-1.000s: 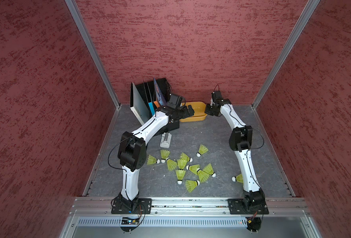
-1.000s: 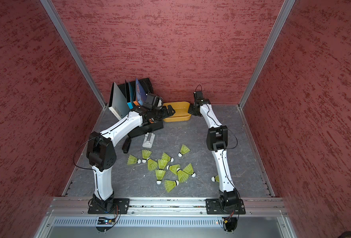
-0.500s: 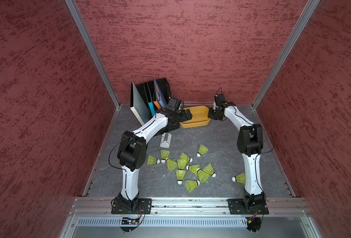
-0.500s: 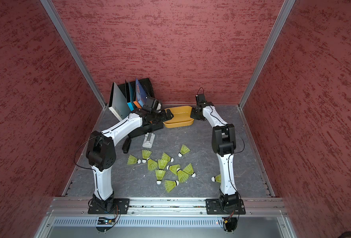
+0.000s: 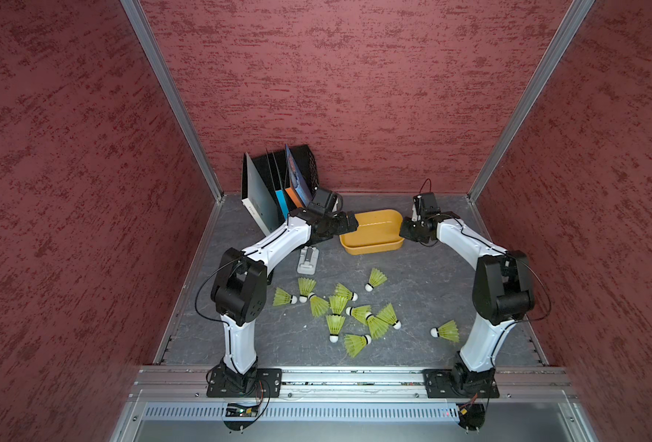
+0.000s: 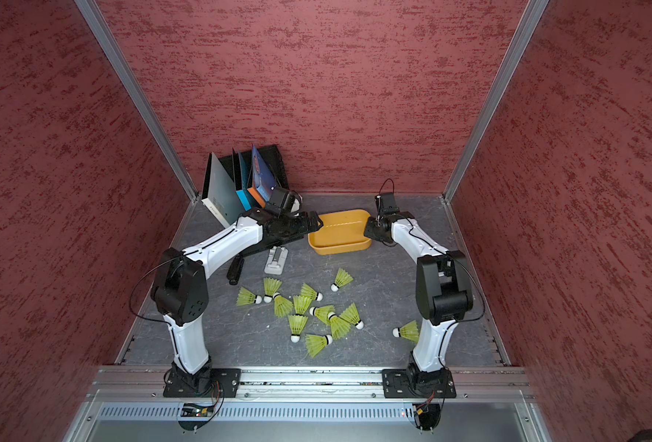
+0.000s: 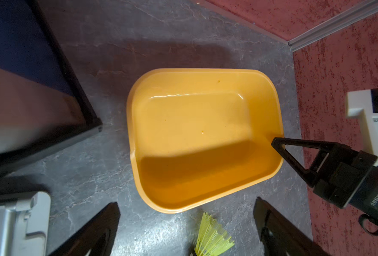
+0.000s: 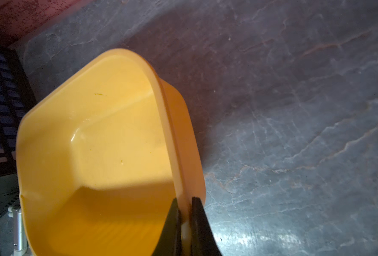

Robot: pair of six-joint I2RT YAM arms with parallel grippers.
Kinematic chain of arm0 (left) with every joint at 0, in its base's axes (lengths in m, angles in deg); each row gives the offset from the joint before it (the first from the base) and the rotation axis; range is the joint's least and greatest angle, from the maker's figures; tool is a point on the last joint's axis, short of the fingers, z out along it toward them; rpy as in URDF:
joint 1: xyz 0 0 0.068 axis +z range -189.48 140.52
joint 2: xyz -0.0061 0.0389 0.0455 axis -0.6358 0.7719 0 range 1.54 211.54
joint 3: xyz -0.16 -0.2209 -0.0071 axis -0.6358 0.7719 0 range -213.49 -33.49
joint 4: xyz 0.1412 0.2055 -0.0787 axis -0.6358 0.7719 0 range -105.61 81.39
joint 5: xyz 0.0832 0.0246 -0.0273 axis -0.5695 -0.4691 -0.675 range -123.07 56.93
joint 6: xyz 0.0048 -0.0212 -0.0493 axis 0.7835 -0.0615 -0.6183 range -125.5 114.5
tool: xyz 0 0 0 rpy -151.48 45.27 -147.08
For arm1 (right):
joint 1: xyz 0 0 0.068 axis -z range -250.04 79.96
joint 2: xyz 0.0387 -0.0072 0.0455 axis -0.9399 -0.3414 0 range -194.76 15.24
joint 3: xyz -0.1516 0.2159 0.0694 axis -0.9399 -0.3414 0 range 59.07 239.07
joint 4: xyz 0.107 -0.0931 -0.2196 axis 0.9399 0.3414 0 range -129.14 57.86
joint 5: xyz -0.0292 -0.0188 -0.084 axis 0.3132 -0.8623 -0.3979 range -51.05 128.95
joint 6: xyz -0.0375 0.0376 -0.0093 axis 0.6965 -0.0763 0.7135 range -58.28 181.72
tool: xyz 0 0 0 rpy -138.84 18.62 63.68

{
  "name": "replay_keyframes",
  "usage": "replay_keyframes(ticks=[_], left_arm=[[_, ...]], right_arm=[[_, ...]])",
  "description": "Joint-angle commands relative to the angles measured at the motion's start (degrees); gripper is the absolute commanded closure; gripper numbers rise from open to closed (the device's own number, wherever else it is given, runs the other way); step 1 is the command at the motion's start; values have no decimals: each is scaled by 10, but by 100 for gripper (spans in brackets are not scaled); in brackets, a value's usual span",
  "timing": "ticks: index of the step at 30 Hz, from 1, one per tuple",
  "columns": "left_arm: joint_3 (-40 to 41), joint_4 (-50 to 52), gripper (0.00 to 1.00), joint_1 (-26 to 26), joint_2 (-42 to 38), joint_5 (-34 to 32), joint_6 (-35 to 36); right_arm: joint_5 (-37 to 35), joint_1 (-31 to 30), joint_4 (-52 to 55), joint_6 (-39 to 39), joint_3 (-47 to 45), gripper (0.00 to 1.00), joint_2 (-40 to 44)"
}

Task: Put the shuttlecocks into the storage box
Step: Move the storage box to the center of the board.

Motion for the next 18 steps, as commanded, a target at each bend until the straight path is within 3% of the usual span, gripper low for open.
replay_keyframes(ticks=[1,13,18], left_arm=[[23,-14,2,-15,-36,-1,8],[139,-18,3,-48,-129,-16,25],[200,-17,3,-69,-181,-51,45]], right_arm=[[-5,9,-35,-12,-36,100,40],[36,0,-49,-37,-175,100,132],[31,-19,-47,-47,-204,100,153]])
